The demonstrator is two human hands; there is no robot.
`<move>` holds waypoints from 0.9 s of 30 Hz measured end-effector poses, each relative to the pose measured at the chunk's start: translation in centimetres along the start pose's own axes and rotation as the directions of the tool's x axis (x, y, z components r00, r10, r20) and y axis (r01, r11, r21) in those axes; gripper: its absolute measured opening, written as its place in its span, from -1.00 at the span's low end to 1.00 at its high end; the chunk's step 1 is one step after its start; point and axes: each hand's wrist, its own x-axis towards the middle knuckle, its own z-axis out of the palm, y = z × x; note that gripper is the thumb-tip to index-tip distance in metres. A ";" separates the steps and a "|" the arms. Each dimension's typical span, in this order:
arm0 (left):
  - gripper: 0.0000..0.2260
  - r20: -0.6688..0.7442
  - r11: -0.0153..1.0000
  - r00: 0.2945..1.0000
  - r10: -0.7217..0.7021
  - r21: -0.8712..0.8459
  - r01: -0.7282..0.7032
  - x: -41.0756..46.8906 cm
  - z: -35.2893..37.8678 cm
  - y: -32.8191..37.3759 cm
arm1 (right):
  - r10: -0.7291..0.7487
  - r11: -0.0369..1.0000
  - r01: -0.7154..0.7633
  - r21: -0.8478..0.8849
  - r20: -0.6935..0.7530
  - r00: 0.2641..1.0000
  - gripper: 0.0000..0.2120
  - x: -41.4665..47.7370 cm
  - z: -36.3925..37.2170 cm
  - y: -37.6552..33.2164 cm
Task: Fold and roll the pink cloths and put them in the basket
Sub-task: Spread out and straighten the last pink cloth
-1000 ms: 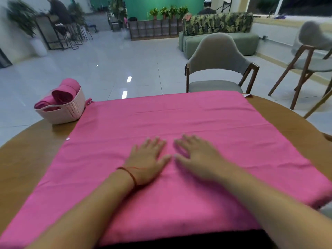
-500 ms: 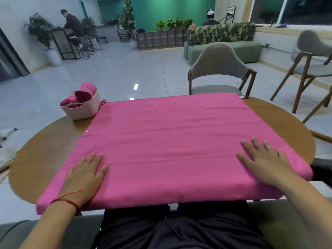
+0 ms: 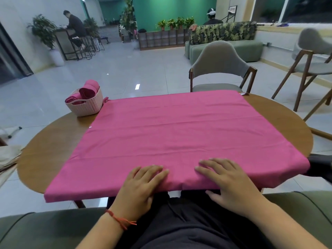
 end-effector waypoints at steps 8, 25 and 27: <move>-0.34 -0.074 0.989 0.997 -0.001 -0.147 -0.010 -0.9 -1.1 0.7 | -0.019 1.000 0.020 0.005 -0.181 0.983 -0.34 -1.1 1.0 -0.8; -0.64 -0.443 0.890 0.789 -0.426 -0.047 0.454 -9.5 -5.9 -7.9 | 0.371 0.915 -0.398 0.069 -0.534 0.760 -0.57 -8.6 -4.7 8.2; -0.67 -0.480 0.854 0.740 -0.470 -0.037 0.519 -9.0 -7.0 -9.2 | 0.425 0.890 -0.444 0.100 -0.537 0.729 -0.63 -8.0 -6.0 9.7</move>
